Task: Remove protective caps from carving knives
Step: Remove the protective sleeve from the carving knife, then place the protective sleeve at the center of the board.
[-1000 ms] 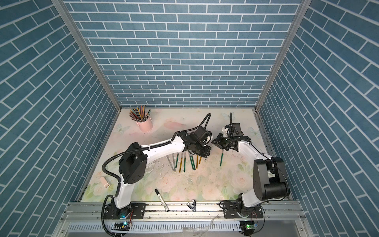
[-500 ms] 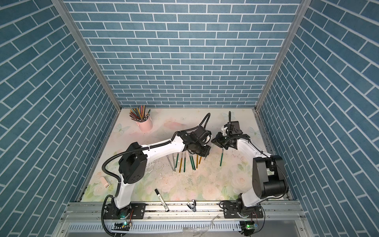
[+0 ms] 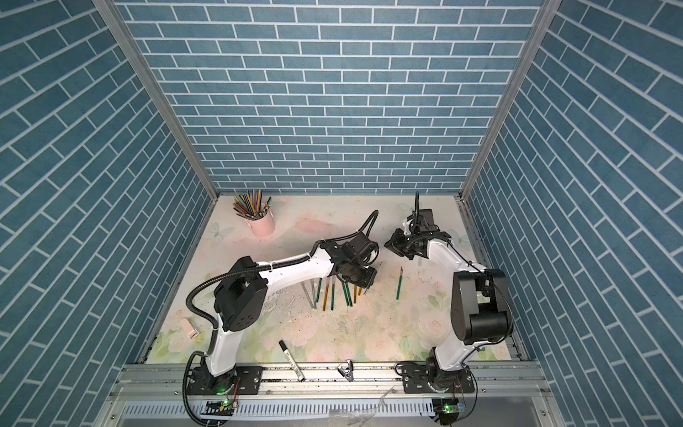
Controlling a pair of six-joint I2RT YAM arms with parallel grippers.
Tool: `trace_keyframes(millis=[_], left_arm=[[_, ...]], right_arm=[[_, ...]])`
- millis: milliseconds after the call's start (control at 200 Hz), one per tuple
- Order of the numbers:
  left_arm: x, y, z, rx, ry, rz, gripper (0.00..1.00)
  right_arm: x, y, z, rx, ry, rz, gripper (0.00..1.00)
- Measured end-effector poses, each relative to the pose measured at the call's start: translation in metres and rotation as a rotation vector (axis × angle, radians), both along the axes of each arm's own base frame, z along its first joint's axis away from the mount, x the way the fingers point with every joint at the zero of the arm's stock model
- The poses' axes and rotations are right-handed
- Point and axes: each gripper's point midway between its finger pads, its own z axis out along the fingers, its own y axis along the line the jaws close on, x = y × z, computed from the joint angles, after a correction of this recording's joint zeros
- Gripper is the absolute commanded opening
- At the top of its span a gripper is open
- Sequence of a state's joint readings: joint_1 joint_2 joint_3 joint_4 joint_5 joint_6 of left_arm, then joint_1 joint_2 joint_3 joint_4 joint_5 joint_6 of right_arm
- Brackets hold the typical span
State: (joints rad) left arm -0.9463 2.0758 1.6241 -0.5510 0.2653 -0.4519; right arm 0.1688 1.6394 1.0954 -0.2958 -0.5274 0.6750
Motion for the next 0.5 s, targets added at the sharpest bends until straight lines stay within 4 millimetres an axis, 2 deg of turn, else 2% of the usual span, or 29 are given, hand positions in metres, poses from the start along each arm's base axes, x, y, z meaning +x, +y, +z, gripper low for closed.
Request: trace_keyframes(millis=[270,500], left_arm=[[-0.005,0.006,-0.003,0.013,0.011,-0.002,0.07],[-0.007,0.01,0.008,-0.002,-0.003,0.003,0.06]], right_arm=[[0.016,-0.009,0.002,-0.035,-0.016,-0.003,0.01],[0.03,-0.039,-0.006,-0.105,0.004,-0.021,0.01]])
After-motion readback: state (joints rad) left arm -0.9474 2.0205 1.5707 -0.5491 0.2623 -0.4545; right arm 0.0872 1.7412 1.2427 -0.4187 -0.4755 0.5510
